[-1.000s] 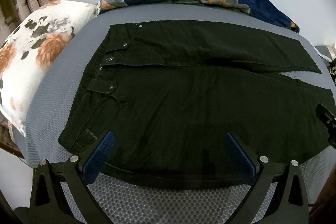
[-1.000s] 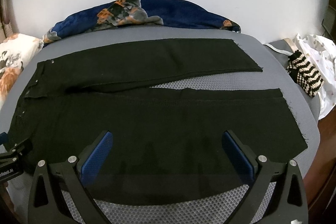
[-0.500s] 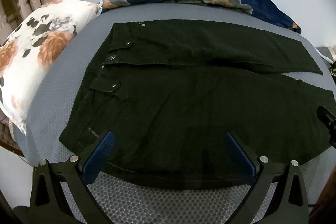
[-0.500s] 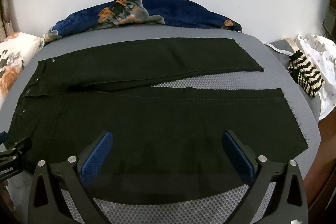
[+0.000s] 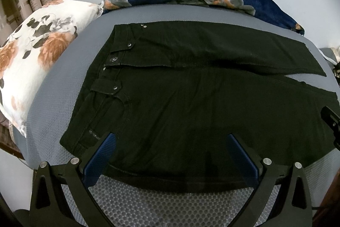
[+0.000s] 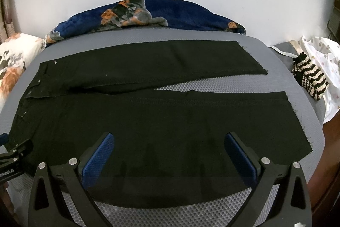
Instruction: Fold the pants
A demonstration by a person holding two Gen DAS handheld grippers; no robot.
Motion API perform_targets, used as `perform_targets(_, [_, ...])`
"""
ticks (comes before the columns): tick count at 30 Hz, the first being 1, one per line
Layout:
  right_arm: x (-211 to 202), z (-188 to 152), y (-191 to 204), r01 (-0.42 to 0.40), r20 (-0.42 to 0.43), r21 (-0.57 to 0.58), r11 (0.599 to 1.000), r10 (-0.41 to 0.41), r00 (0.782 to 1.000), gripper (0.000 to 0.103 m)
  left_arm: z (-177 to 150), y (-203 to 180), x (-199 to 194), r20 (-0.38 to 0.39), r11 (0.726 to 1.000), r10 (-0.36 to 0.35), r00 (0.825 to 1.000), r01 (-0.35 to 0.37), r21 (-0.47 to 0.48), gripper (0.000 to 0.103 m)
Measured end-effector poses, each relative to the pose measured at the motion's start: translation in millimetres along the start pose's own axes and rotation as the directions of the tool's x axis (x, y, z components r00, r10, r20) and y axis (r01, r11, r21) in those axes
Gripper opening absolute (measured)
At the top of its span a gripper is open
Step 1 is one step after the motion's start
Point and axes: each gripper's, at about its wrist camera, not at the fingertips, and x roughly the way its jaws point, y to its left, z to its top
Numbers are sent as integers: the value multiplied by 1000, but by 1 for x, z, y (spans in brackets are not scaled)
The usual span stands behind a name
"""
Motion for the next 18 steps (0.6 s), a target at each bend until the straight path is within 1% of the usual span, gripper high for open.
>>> perform_targets(8, [-4,3,0,-25,36,4,1000,25,999,103,8,7,5,10,1000,-6,1000,6,-10,103])
perform_targets(11, [-5,5,-2,-38,45,18,999,37,998,103,17,13,8,18,1000,-15,1000,16,-14,103])
perform_targets(14, [-2,8,-3,-33,48,30,999,31,998,103,31,22,11,20,999,-45,999,45,-24,103])
perform_targets(16, [5,14,-5,-51,34,49,997,49,998,103,46,33,13,19,997,-69,997,69,-39,103])
perform_targets(18, [11,19,-7,-69,28,69,995,67,997,103,63,47,14,28,995,-78,997,80,-59,103])
